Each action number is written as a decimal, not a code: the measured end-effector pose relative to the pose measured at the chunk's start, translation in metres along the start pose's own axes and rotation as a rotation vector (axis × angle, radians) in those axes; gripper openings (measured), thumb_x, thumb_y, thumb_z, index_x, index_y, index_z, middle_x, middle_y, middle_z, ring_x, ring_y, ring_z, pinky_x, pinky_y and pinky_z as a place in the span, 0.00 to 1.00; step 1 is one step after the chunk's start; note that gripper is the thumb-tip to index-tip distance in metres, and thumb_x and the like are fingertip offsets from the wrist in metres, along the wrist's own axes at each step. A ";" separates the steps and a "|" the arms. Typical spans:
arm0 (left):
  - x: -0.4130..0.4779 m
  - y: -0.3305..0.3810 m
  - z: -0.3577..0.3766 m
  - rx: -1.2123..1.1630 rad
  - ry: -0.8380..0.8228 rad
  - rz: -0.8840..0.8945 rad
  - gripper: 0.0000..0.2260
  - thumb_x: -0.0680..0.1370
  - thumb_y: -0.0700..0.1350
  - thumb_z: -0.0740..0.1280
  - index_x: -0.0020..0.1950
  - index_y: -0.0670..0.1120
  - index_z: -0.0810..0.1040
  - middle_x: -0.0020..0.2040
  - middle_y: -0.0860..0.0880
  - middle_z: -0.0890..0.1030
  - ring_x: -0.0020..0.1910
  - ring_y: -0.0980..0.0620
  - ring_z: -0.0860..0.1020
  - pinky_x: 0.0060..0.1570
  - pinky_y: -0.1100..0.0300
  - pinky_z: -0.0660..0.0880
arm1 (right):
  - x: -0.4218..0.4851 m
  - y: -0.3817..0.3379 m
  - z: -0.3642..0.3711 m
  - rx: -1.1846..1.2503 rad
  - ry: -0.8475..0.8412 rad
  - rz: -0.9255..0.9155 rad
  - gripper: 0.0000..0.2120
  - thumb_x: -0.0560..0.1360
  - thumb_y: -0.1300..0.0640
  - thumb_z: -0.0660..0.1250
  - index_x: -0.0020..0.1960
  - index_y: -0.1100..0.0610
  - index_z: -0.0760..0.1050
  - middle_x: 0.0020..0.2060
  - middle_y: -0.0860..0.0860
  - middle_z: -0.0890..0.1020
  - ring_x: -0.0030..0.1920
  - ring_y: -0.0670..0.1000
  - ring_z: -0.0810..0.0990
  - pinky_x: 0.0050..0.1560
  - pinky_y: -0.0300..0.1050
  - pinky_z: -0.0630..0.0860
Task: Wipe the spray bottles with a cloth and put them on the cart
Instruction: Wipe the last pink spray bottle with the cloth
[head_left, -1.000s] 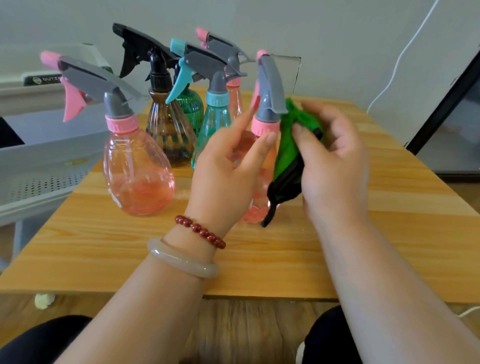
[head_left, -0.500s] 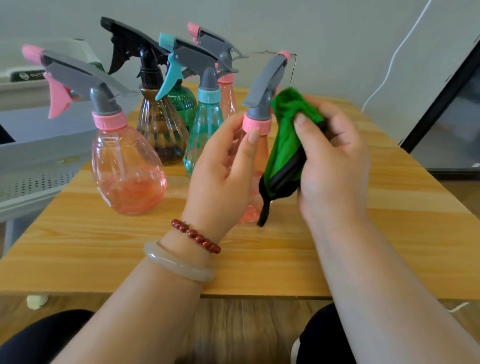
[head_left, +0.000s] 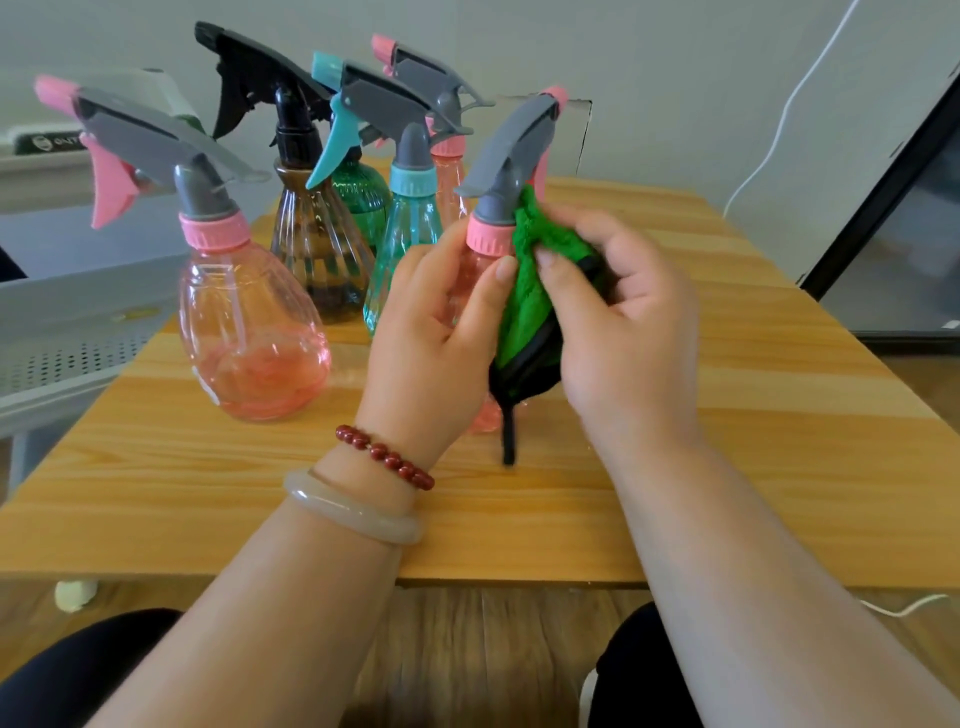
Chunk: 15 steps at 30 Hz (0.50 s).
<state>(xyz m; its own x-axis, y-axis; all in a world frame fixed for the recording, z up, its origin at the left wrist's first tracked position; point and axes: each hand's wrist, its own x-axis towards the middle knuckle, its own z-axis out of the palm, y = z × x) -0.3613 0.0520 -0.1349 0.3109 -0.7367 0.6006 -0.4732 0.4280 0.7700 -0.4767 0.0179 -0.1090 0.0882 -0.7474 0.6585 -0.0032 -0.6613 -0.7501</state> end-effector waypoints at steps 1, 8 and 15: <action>0.000 0.001 -0.001 0.007 0.000 0.003 0.12 0.79 0.59 0.57 0.61 0.63 0.70 0.50 0.45 0.76 0.49 0.51 0.76 0.50 0.62 0.74 | -0.002 0.002 0.001 -0.050 -0.022 -0.021 0.13 0.75 0.64 0.67 0.54 0.47 0.79 0.50 0.44 0.84 0.55 0.43 0.81 0.58 0.41 0.76; 0.000 -0.001 -0.002 -0.100 -0.021 -0.033 0.15 0.81 0.53 0.62 0.68 0.57 0.68 0.48 0.53 0.79 0.44 0.53 0.81 0.43 0.57 0.78 | 0.001 0.010 -0.008 -0.099 -0.048 0.125 0.16 0.76 0.65 0.68 0.47 0.43 0.80 0.42 0.37 0.83 0.47 0.36 0.81 0.49 0.31 0.74; -0.004 -0.002 0.004 -0.132 -0.001 -0.024 0.10 0.84 0.48 0.59 0.65 0.48 0.69 0.42 0.56 0.77 0.32 0.64 0.74 0.33 0.72 0.68 | -0.010 0.009 0.007 -0.024 0.003 0.061 0.14 0.77 0.64 0.65 0.56 0.48 0.79 0.50 0.41 0.83 0.55 0.39 0.81 0.57 0.36 0.75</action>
<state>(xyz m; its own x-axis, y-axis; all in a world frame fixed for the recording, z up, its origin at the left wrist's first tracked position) -0.3651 0.0523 -0.1399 0.3203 -0.7479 0.5815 -0.3534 0.4752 0.8058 -0.4708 0.0194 -0.1230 0.0843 -0.7865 0.6118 -0.0322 -0.6158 -0.7873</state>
